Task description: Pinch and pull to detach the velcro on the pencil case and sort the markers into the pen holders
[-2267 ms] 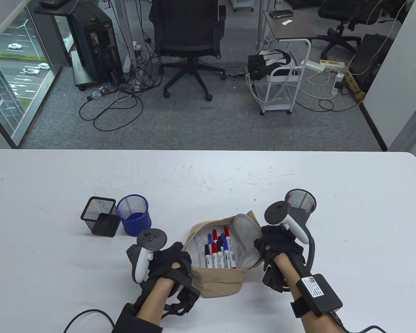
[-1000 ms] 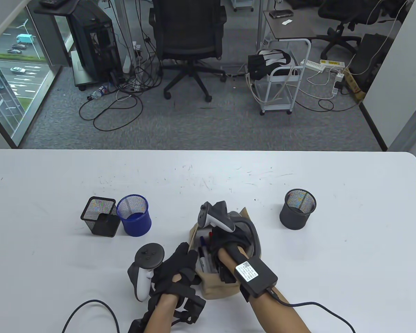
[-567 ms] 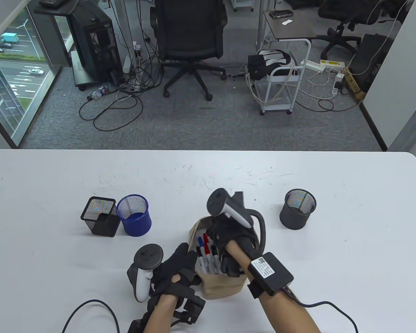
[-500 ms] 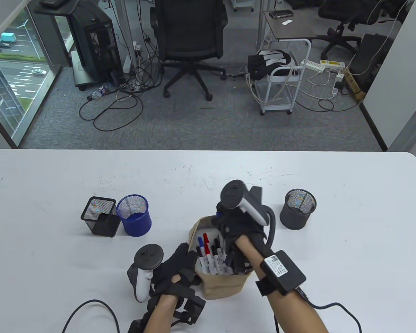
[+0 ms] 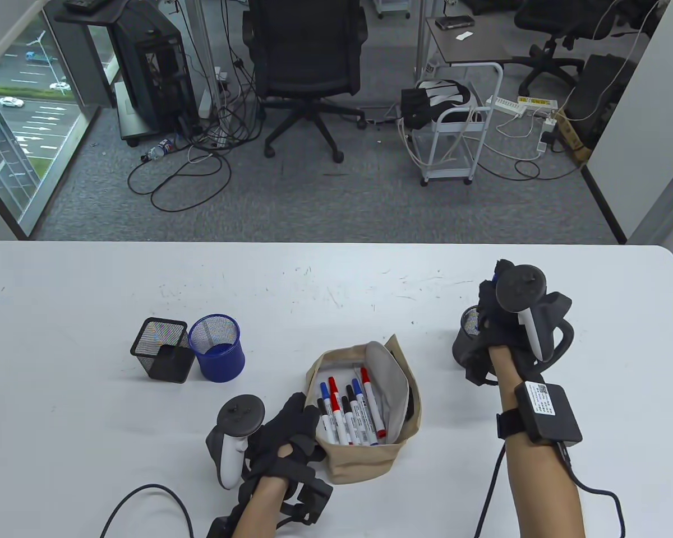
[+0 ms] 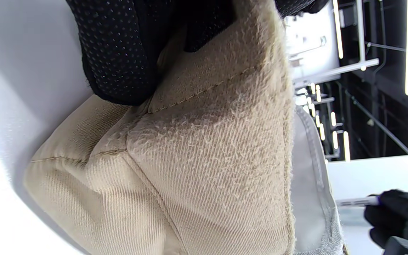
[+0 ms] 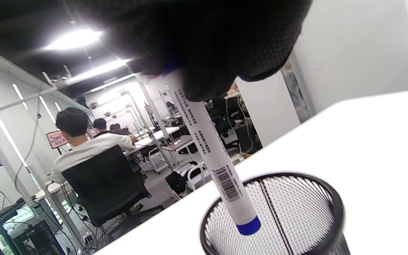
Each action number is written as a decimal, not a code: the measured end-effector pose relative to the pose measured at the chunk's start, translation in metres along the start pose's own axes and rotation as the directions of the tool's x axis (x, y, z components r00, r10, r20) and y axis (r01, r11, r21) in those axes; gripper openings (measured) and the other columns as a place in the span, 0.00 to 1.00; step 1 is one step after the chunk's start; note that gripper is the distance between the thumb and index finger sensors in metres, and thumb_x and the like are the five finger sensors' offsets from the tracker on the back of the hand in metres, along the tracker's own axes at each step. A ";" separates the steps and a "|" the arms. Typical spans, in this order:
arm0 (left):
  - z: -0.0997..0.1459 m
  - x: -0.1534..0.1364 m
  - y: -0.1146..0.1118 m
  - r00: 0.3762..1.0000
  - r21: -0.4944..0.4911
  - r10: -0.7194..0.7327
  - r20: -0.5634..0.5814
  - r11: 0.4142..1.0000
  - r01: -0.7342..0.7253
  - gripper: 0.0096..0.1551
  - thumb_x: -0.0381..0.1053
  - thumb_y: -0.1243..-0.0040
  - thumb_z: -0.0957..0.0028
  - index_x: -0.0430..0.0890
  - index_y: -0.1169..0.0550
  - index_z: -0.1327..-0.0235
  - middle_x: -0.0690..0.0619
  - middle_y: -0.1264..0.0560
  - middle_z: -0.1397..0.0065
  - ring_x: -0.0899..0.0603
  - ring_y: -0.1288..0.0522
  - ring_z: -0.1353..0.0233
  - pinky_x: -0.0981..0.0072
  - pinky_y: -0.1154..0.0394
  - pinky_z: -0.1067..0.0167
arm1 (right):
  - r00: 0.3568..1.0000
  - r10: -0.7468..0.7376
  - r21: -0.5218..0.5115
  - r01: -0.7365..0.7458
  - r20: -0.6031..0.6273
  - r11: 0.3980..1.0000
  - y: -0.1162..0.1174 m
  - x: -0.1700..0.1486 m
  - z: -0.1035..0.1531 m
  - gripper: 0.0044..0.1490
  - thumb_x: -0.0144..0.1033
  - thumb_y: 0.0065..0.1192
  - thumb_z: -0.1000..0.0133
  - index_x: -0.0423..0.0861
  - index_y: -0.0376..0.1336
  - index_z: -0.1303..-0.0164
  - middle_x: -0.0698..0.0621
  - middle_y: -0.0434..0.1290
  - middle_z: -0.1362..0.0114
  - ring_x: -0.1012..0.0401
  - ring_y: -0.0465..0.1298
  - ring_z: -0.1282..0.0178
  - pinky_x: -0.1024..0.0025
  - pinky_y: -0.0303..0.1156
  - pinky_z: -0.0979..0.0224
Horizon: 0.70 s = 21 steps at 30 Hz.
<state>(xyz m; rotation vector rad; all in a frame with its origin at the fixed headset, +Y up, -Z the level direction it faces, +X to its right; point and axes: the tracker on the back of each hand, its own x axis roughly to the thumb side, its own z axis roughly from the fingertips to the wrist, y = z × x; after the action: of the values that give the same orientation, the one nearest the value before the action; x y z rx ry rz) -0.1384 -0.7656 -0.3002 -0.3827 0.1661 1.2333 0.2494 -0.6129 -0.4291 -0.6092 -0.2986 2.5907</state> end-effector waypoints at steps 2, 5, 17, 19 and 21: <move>0.000 0.000 0.000 1.000 -0.003 0.004 -0.001 1.000 -0.004 0.42 0.55 0.49 0.37 0.34 0.42 0.16 0.28 0.34 0.20 0.29 0.22 0.31 0.56 0.11 0.51 | 1.000 -0.002 0.032 0.003 -0.015 0.999 0.005 -0.005 -0.003 0.37 0.38 0.79 0.50 0.43 0.67 0.31 0.44 0.81 0.35 0.52 0.86 0.51 0.57 0.80 0.50; 0.000 0.001 0.000 1.000 -0.005 0.003 0.002 1.000 -0.003 0.42 0.55 0.49 0.37 0.34 0.42 0.16 0.28 0.34 0.20 0.29 0.22 0.31 0.56 0.11 0.51 | 0.999 -0.027 0.039 0.026 0.025 0.999 0.001 -0.002 0.001 0.40 0.42 0.79 0.52 0.43 0.66 0.30 0.42 0.79 0.32 0.51 0.86 0.48 0.56 0.80 0.49; 0.000 0.001 -0.001 1.000 0.000 -0.013 0.007 1.000 0.013 0.43 0.55 0.49 0.37 0.33 0.42 0.16 0.28 0.34 0.20 0.29 0.22 0.31 0.56 0.11 0.50 | 0.920 0.024 0.423 -0.203 0.392 0.883 0.022 0.112 0.109 0.36 0.42 0.79 0.51 0.38 0.70 0.36 0.40 0.83 0.41 0.54 0.88 0.57 0.61 0.82 0.56; 0.001 0.001 -0.001 1.000 0.000 -0.007 0.006 1.000 0.007 0.43 0.55 0.49 0.37 0.33 0.42 0.16 0.28 0.34 0.20 0.29 0.22 0.31 0.56 0.11 0.51 | 0.907 0.080 0.495 -0.298 0.414 0.816 0.044 0.127 0.122 0.35 0.41 0.78 0.50 0.37 0.71 0.36 0.40 0.84 0.41 0.54 0.88 0.58 0.62 0.83 0.56; 0.001 0.001 -0.002 1.000 -0.001 -0.007 0.006 1.000 0.007 0.42 0.55 0.50 0.37 0.34 0.42 0.16 0.27 0.34 0.20 0.28 0.22 0.31 0.56 0.12 0.51 | 0.885 0.160 0.568 -0.410 0.437 0.714 0.071 0.138 0.130 0.33 0.35 0.76 0.49 0.37 0.70 0.35 0.40 0.83 0.40 0.53 0.88 0.55 0.62 0.83 0.55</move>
<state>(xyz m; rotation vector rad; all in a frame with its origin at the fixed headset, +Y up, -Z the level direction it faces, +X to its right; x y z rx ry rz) -0.1364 -0.7646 -0.2998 -0.3802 0.1583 1.2281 0.0521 -0.6218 -0.3875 0.0933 0.6398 2.8339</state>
